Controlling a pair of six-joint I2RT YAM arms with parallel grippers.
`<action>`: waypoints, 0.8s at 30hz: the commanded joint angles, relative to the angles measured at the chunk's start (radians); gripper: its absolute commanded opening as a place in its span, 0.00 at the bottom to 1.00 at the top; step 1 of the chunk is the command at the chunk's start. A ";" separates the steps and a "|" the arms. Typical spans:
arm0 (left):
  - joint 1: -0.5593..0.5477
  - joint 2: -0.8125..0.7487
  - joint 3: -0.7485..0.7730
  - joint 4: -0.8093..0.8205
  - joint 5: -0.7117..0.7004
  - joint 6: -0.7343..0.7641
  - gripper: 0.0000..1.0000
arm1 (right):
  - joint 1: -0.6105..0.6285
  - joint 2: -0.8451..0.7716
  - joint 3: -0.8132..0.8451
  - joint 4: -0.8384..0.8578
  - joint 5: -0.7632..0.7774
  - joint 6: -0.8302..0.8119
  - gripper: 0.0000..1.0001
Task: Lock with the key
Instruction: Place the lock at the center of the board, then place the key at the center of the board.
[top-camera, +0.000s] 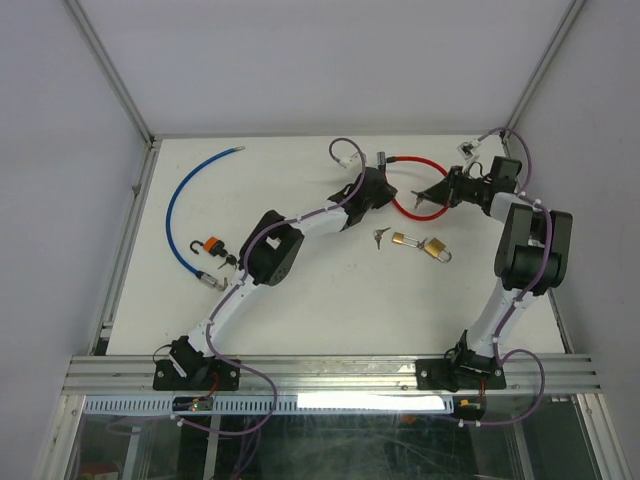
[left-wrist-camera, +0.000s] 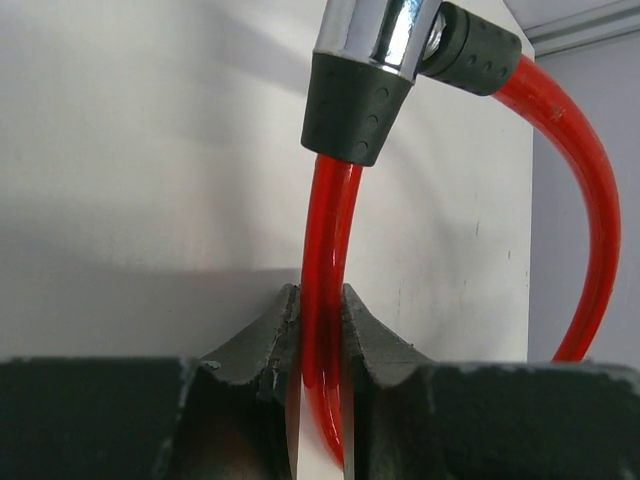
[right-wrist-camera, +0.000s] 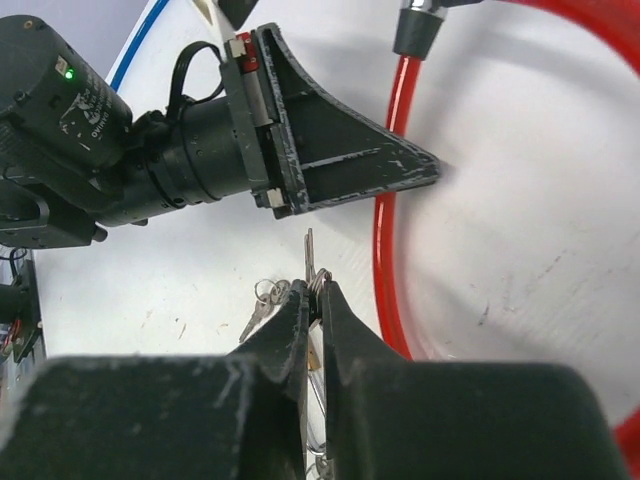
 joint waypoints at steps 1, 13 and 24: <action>0.021 -0.119 -0.056 0.099 0.028 0.005 0.17 | -0.007 -0.065 0.011 0.069 -0.009 0.010 0.00; 0.025 -0.165 -0.102 0.140 0.073 0.029 0.34 | -0.010 -0.040 0.022 0.040 0.444 0.280 0.04; 0.027 -0.510 -0.603 0.430 0.037 0.364 0.63 | 0.030 0.048 0.103 -0.060 0.533 0.198 0.21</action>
